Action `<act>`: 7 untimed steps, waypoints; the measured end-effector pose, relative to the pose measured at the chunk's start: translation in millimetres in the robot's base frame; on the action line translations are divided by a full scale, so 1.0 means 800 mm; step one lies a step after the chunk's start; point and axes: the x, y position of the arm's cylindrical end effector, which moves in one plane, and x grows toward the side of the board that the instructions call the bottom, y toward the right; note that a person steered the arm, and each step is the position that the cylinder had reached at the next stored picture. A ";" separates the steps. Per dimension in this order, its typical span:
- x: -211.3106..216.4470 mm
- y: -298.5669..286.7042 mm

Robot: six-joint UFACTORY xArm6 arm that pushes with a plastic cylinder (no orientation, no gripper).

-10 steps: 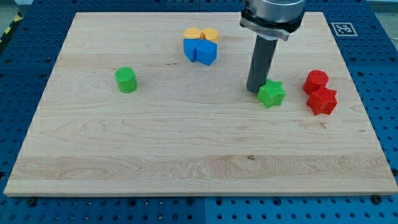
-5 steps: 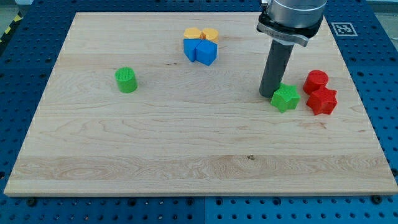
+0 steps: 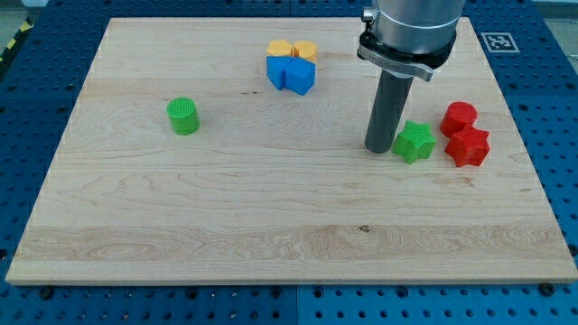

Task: Push the green star into red blocks

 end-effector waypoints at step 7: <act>0.020 0.017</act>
